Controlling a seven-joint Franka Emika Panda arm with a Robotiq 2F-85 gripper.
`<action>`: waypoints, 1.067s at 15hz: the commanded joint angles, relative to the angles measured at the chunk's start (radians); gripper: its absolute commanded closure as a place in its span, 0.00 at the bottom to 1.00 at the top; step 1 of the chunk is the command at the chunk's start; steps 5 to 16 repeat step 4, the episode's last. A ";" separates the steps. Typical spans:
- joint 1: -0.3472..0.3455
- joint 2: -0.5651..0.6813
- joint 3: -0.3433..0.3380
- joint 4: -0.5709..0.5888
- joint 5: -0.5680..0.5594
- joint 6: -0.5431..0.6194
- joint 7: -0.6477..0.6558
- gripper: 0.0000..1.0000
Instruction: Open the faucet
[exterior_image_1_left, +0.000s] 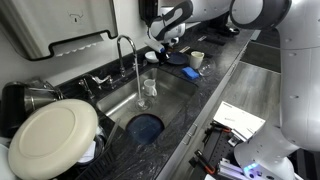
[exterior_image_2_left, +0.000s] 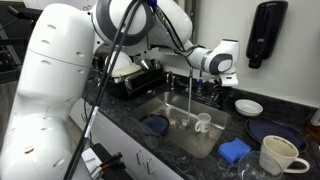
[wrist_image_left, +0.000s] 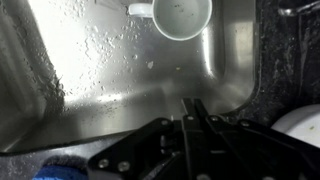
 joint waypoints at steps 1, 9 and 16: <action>-0.046 -0.075 0.015 -0.053 0.019 -0.023 -0.173 0.98; -0.063 -0.101 0.008 -0.051 0.029 -0.053 -0.273 0.98; -0.063 -0.101 0.008 -0.051 0.029 -0.053 -0.273 0.98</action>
